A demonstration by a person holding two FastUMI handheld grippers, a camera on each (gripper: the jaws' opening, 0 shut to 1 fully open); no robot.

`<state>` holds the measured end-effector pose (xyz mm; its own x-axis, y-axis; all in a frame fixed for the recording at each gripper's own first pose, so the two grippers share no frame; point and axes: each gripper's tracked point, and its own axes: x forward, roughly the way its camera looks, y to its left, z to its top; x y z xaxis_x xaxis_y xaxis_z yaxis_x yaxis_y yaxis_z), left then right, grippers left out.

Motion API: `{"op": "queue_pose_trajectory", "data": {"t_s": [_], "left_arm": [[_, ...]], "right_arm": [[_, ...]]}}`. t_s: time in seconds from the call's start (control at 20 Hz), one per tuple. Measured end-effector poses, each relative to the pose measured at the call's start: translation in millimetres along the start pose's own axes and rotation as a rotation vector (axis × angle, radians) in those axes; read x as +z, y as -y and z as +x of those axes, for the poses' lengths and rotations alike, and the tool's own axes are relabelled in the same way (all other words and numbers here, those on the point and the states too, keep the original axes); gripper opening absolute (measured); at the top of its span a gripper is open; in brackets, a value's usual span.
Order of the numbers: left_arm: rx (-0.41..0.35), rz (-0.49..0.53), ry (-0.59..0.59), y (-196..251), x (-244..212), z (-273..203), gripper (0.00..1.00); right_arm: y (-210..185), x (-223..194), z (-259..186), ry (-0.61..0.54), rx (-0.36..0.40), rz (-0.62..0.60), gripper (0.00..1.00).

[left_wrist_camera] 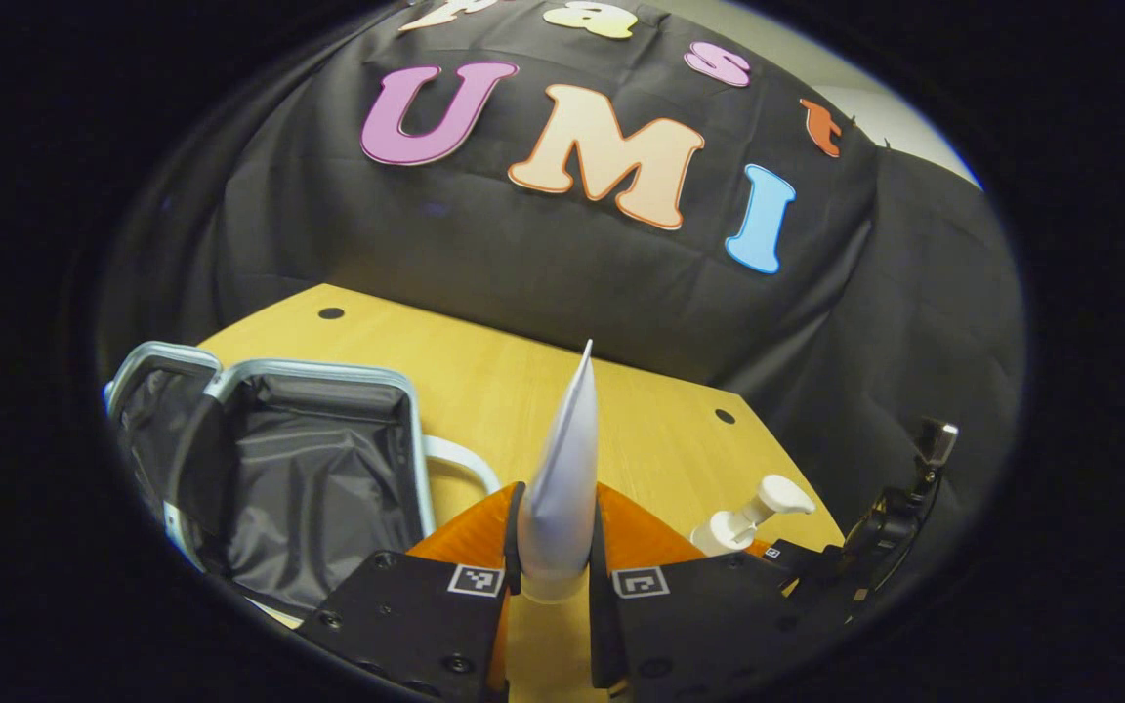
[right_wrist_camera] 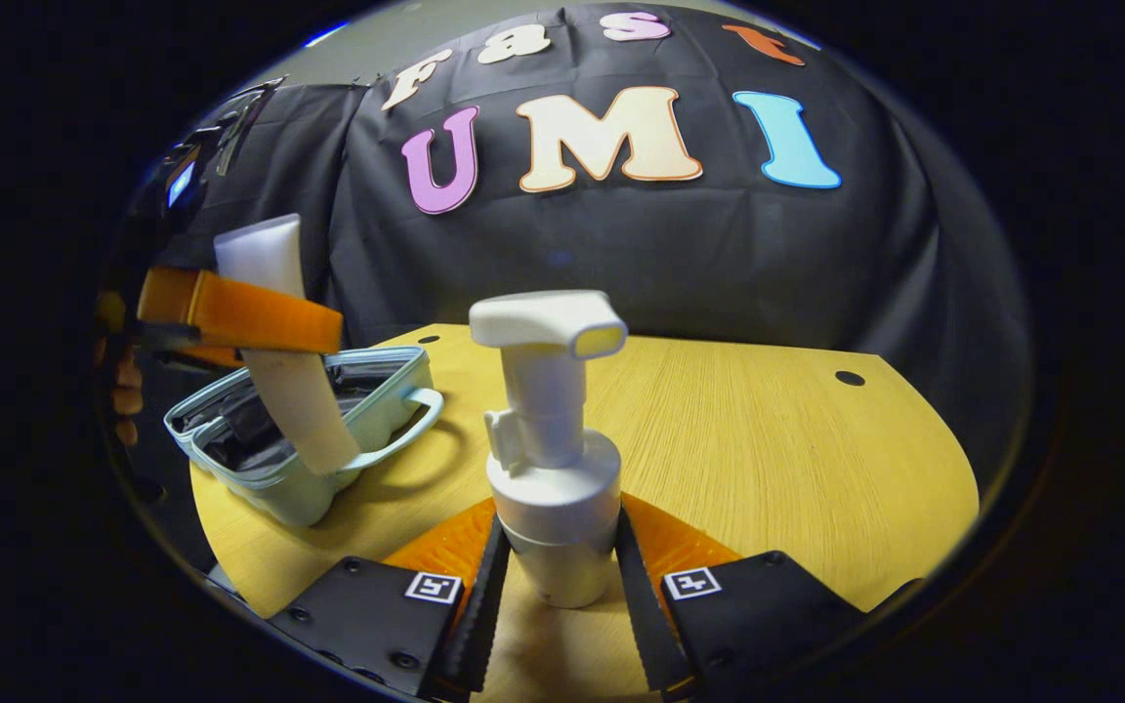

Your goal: First open the suitcase, pack the skin care products into it, and then close the suitcase.

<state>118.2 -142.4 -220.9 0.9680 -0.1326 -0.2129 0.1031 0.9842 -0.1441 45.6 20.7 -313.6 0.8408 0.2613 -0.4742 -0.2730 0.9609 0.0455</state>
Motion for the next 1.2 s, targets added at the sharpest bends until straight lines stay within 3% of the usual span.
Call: {"op": "queue_pose_trajectory", "data": {"t_s": [0.15, 0.25, 0.35, 0.75, 1.2], "left_arm": [[0.068, -0.011, -0.016, -39.6, 17.2, -19.9, 0.26], [0.139, -0.010, -0.075, -73.1, 16.5, -30.2, 0.22], [0.163, -0.017, -0.143, -97.8, 14.1, -36.9, 0.26], [0.180, -0.027, -0.395, -163.1, -36.5, -34.5, 0.27], [0.149, -0.131, -0.536, -192.2, -70.5, -16.6, 0.27]], "right_arm": [[-2.5, 11.7, -11.0, -0.006, -0.009, -0.001, 0.60], [-3.2, 21.8, -20.2, -0.015, -0.028, -0.002, 0.60], [-10.6, 35.0, -29.7, -0.020, -0.035, 0.002, 0.60], [-84.4, 87.2, -60.6, -0.001, 0.037, 0.036, 0.60], [-205.9, 98.4, -37.8, -0.081, 0.202, 0.144, 0.60]]}}
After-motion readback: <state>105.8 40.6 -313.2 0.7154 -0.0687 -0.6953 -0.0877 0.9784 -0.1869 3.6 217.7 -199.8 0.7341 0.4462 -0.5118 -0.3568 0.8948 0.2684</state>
